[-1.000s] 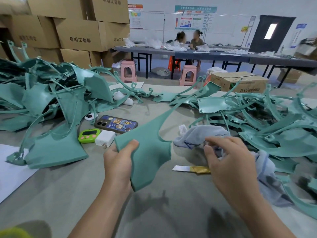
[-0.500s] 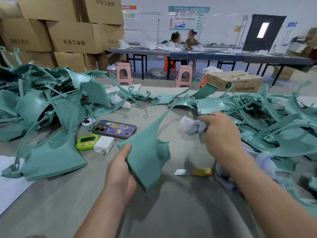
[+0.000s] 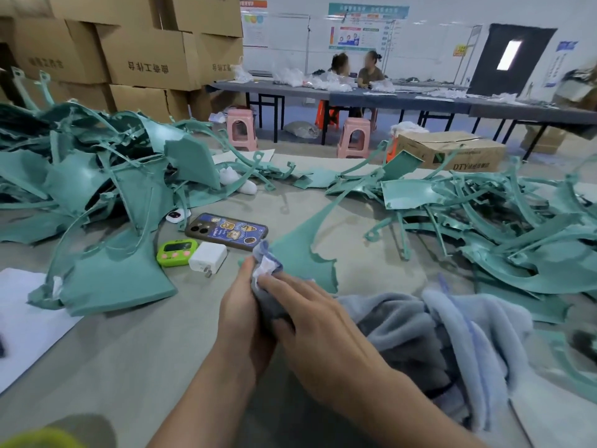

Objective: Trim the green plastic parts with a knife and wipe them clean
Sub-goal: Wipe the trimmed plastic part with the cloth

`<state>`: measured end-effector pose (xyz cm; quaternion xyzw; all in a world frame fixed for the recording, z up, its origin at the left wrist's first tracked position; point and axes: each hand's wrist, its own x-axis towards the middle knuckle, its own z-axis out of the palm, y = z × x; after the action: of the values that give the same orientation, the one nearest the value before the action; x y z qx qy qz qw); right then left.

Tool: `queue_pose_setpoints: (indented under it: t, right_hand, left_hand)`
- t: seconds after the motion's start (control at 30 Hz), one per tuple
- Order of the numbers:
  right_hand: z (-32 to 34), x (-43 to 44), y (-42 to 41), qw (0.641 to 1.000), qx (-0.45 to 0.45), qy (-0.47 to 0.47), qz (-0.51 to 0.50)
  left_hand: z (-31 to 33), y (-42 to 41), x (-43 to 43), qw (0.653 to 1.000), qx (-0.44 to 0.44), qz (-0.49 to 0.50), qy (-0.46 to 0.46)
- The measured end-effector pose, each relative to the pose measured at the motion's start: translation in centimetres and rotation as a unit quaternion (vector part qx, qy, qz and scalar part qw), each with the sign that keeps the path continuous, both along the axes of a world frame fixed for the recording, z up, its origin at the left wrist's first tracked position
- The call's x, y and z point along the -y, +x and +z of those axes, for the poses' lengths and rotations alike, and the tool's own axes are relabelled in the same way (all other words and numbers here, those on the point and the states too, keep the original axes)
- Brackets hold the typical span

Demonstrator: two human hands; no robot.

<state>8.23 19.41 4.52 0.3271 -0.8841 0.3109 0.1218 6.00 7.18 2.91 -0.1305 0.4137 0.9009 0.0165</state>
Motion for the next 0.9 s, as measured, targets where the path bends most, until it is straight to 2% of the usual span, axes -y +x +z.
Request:
queue_pose_setpoints:
  t: [0.07, 0.17, 0.27, 0.4, 0.53, 0.7, 0.77, 0.83, 0.9]
  right_hand:
    - [0.1, 0.1, -1.0, 0.999, -0.034, 0.007, -0.012]
    - [1.1, 0.7, -2.8, 0.993, -0.069, -0.004, -0.093]
    - [2.7, 1.1, -5.0, 0.982, -0.044, 0.017, -0.185]
    - [4.4, 1.9, -7.4, 0.974, -0.008, 0.044, -0.224]
    - [5.3, 1.9, -8.2, 0.958, -0.023, 0.000, -0.287]
    - [7.5, -1.6, -10.9, 0.917, -0.012, -0.103, -0.386]
    - [8.0, -3.7, -11.6, 0.900, -0.021, -0.120, -0.419]
    - [7.8, -4.5, -11.2, 0.891, -0.055, -0.116, -0.435]
    - [6.8, -3.4, -9.5, 0.916, -0.104, -0.045, -0.385]
  left_hand:
    - [0.4, 0.0, -1.0, 0.999, -0.013, 0.018, 0.036]
    - [0.1, -0.1, -1.9, 0.987, -0.066, 0.130, -0.065]
    - [0.3, 0.0, -1.7, 0.968, -0.120, 0.177, -0.129]
    - [0.5, 0.0, -1.5, 0.960, -0.108, 0.198, -0.165]
    - [0.5, 0.0, -1.8, 0.936, -0.116, 0.228, -0.241]
    - [0.0, 0.8, -1.9, 0.886, -0.184, 0.230, -0.357]
    - [0.1, 0.6, -1.8, 0.892, -0.181, 0.226, -0.348]
    - [0.1, 0.4, -1.9, 0.912, -0.158, 0.222, -0.305]
    - [0.2, 0.2, -2.1, 0.940, -0.110, 0.224, -0.233]
